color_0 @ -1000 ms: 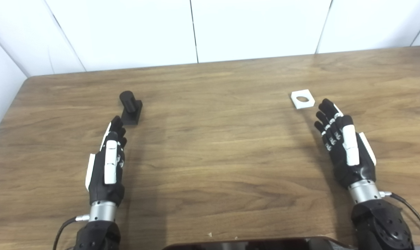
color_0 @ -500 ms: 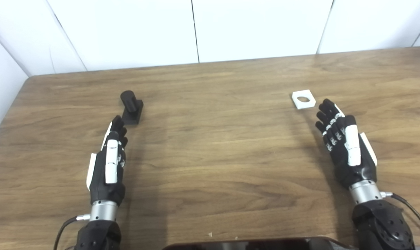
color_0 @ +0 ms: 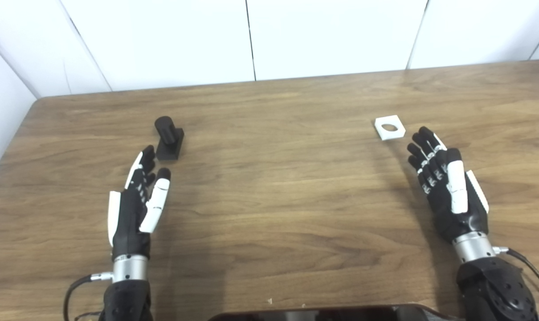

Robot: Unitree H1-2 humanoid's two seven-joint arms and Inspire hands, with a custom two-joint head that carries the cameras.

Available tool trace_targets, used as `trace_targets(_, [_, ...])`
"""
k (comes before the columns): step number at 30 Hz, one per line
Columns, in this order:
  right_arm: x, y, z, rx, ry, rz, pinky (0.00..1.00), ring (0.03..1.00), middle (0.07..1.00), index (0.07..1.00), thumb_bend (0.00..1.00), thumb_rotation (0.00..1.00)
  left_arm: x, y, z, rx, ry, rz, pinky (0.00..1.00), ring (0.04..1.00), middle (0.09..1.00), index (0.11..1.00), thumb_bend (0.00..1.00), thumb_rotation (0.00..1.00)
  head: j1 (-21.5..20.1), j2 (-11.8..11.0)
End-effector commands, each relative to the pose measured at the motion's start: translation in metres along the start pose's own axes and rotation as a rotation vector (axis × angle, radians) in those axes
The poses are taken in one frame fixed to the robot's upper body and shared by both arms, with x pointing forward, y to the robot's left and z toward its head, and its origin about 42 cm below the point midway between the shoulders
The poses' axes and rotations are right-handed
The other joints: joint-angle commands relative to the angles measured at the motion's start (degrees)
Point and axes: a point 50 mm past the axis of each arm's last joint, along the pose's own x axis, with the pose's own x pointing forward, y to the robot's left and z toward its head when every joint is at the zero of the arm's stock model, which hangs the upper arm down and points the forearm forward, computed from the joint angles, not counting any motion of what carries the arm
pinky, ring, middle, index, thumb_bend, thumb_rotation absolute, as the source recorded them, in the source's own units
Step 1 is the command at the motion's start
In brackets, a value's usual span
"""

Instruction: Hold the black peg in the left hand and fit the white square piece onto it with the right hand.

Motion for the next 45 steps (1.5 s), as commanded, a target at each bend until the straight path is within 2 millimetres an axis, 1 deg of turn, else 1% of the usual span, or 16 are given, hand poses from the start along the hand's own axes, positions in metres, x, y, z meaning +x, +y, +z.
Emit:
trace_targets(1, [-0.010,-0.007,0.003,-0.019,-0.032,0.015,0.98,0.953,0.944,0.930,0.58,0.89,0.000,0.012,0.017,0.135,-0.063,0.100,0.94,0.949,0.941,0.911,0.60,0.58,0.1,0.0])
trace_targets(2, [-0.010,-0.006,0.002,-0.020,-0.027,0.010,0.97,0.950,0.939,0.922,0.58,0.89,0.004,0.012,0.021,0.166,-0.076,0.130,0.94,0.949,0.939,0.906,0.64,0.51,0.2,0.0])
trace_targets(4, [-0.009,-0.006,0.001,-0.021,-0.025,0.011,0.96,0.948,0.937,0.919,0.59,0.89,0.012,0.013,0.030,0.238,-0.100,0.189,0.92,0.947,0.936,0.899,0.67,0.44,0.3,-0.1])
trace_targets(5, [-0.009,-0.006,0.000,-0.020,-0.024,0.011,0.96,0.947,0.936,0.917,0.59,0.88,0.015,0.014,0.034,0.277,-0.105,0.207,0.90,0.948,0.933,0.898,0.69,0.41,0.3,-0.1])
trace_targets(8, [-0.009,-0.005,-0.002,-0.028,-0.023,0.018,0.96,0.947,0.937,0.917,0.60,0.88,0.028,0.015,0.043,0.366,-0.097,0.236,0.89,0.956,0.930,0.902,0.72,0.41,0.3,-0.3])
trace_targets(10, [-0.009,-0.004,-0.003,-0.031,-0.023,0.020,0.96,0.953,0.942,0.923,0.59,0.90,0.035,0.016,0.045,0.425,-0.091,0.246,0.87,0.956,0.929,0.901,0.73,0.42,0.2,-0.3])
trace_targets(11, [-0.009,-0.004,-0.004,-0.033,-0.024,0.020,0.96,0.950,0.939,0.919,0.59,0.90,0.040,0.016,0.045,0.464,-0.082,0.250,0.87,0.964,0.934,0.894,0.74,0.47,0.2,-0.3])
trace_targets(15, [-0.009,-0.003,-0.005,-0.026,-0.017,0.014,0.96,0.954,0.939,0.916,0.60,0.88,0.058,0.015,0.047,0.577,-0.042,0.256,0.87,0.976,0.932,0.883,0.77,0.50,0.1,-0.6])
trace_targets(18, [-0.008,-0.001,-0.007,-0.025,-0.013,0.014,0.96,0.962,0.945,0.919,0.59,0.89,0.069,0.012,0.045,0.628,-0.016,0.239,0.86,0.977,0.933,0.877,0.78,0.50,-0.2,-0.8])
trace_targets(22, [-0.008,0.002,-0.008,-0.032,-0.008,0.007,0.95,0.966,0.950,0.916,0.61,0.89,0.084,0.007,0.040,0.687,0.011,0.199,0.85,0.978,0.949,0.883,0.78,0.54,-0.4,-1.2])
trace_targets(27, [-0.007,0.003,-0.008,-0.036,-0.016,0.007,0.95,0.974,0.957,0.921,0.60,0.90,0.101,0.002,0.041,0.721,0.028,0.147,0.87,0.980,0.952,0.880,0.79,0.60,-0.2,-1.4])
trace_targets(30, [-0.007,0.003,-0.009,-0.031,-0.015,0.007,0.96,0.978,0.959,0.919,0.60,0.89,0.108,-0.001,0.042,0.722,0.046,0.116,0.87,0.988,0.957,0.877,0.79,0.64,-0.2,-1.6])
trace_targets(36, [-0.007,0.005,-0.011,-0.038,-0.013,0.002,0.95,0.979,0.962,0.919,0.62,0.89,0.121,-0.008,0.040,0.739,0.086,0.070,0.88,0.983,0.950,0.846,0.79,0.65,-0.3,-1.8])
trace_targets(41, [-0.007,0.006,-0.012,-0.043,-0.012,0.001,0.95,0.979,0.962,0.920,0.62,0.89,0.126,-0.012,0.037,0.747,0.099,0.058,0.88,0.982,0.945,0.829,0.78,0.64,-0.3,-2.0])
trace_targets(45, [-0.007,0.006,-0.013,-0.048,-0.014,-0.001,0.93,0.972,0.958,0.916,0.62,0.90,0.129,-0.015,0.035,0.751,0.101,0.053,0.88,0.982,0.944,0.824,0.79,0.64,-0.4,-2.1])
